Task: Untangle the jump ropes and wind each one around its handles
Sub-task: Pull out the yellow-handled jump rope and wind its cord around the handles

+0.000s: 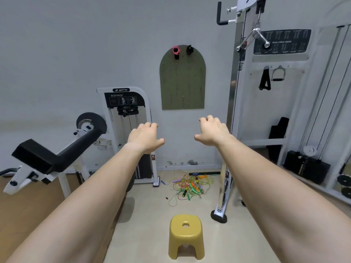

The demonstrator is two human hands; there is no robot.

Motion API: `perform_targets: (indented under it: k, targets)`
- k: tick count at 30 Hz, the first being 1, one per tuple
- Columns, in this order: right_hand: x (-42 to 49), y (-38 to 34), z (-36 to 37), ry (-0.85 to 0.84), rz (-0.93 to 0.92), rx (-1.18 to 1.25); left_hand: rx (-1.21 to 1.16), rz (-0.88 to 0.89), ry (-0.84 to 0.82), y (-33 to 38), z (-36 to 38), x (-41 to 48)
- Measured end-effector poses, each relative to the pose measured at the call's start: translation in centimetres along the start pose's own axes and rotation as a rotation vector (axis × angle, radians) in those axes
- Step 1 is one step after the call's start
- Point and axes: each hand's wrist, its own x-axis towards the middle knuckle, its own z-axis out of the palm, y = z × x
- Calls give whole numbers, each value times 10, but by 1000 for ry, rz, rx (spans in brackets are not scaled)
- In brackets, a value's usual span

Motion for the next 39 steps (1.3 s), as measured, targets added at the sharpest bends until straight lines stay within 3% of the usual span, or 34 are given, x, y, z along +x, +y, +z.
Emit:
perform_targets:
  k: [8,13,29,39]
  targets:
    - [211,35,60,-71,26,41,-68,-25,-41,-12,64,205]
    - [313,41,132,-113,15,41,-94,-35,-104,-28,141,303]
    - [562,81,379,-410,99,63,-134,47,-459,-54,403,565]
    - [705,166,526,-626,-19,72,-175,-118,-580,-17,547,702]
